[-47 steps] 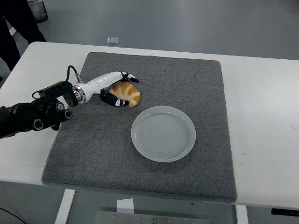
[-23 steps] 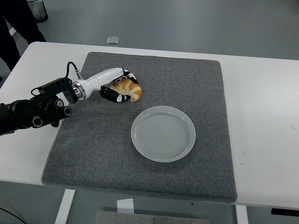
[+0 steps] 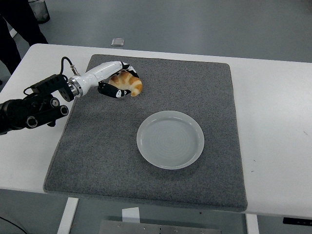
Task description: Place the bread on the plate
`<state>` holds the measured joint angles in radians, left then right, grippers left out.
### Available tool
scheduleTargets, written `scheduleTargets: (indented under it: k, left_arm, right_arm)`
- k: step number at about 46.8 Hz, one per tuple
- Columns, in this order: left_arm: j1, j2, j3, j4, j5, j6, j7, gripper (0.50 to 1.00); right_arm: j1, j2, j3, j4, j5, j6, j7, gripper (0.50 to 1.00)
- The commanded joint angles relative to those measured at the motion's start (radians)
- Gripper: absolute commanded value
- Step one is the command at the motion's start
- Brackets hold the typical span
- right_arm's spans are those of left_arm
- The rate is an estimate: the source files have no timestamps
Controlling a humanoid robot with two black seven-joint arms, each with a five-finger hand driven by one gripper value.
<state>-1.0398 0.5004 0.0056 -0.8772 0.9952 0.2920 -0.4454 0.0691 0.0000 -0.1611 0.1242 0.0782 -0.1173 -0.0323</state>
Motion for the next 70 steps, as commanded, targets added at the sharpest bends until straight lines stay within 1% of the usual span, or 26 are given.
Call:
scheduleTargets:
  k: [1,6,14,23,28,32,39,43,47,53,55,58,62,68,70]
  left_arm:
    - [-0.026,0.033,0.002,0.000,0.003,-0.001,0.001,0.500]
    - [-0.060,0.087,0.002,-0.002,0.003,-0.002,0.001,0.500]
    - [-0.121,0.148,0.005,0.000,0.007,-0.004,0.001,0.500]
    - [-0.227,0.158,0.011,0.000,0.007,-0.027,0.001,0.500]
    - [-0.284,0.145,0.013,-0.002,0.008,-0.059,0.004,0.500]
    - [-0.315,0.130,0.013,-0.014,0.008,-0.068,0.005,0.500]
    - [-0.351,0.038,0.023,-0.028,0.008,-0.070,0.014,0.500]
    - [-0.379,0.006,0.039,-0.031,0.008,-0.070,0.017,0.500]
    - [-0.388,-0.025,0.045,-0.057,0.010,-0.068,0.019,0.500]
    - [-0.396,-0.036,0.045,-0.118,0.010,-0.063,0.024,0.500]
    - [-0.396,-0.036,0.045,-0.146,0.010,-0.060,0.036,0.500]
    - [-0.391,-0.039,0.047,-0.192,0.013,-0.051,0.046,0.500]
    - [-0.382,-0.051,0.050,-0.249,0.033,-0.034,0.047,0.500]
    - [-0.355,-0.059,0.100,-0.301,0.114,0.045,0.047,0.500]
    - [-0.341,-0.062,0.105,-0.316,0.146,0.062,0.047,0.500]
  right_arm:
    - [0.000,0.000,0.000,0.000,0.002,-0.001,0.000,0.952]
    - [0.000,0.000,0.000,0.000,0.000,0.001,0.000,0.952]
    - [0.000,0.000,0.000,0.000,0.000,0.001,0.000,0.952]
    - [0.000,0.000,0.000,0.000,0.000,0.001,0.000,0.952]
    - [0.000,0.000,0.000,0.000,0.000,-0.001,0.000,0.952]
    - [0.000,0.000,0.000,0.000,0.000,-0.001,0.000,0.952]
    - [0.000,0.000,0.000,0.000,0.000,-0.001,-0.001,0.952]
    - [0.000,0.000,0.000,0.000,0.000,-0.001,-0.001,0.952]
    - [0.000,0.000,0.000,0.000,0.000,-0.001,-0.001,0.952]
    - [0.000,0.000,0.000,0.000,0.000,-0.001,-0.001,0.952]
    - [0.000,0.000,0.000,0.000,0.000,-0.001,-0.001,0.952]
    - [0.000,0.000,0.000,0.000,0.000,-0.001,-0.001,0.952]
    - [0.000,0.000,0.000,0.000,0.000,-0.001,-0.001,0.952]
    - [0.000,0.000,0.000,0.000,0.000,-0.001,-0.001,0.952]
    - [0.000,0.000,0.000,0.000,0.000,-0.001,-0.001,0.952]
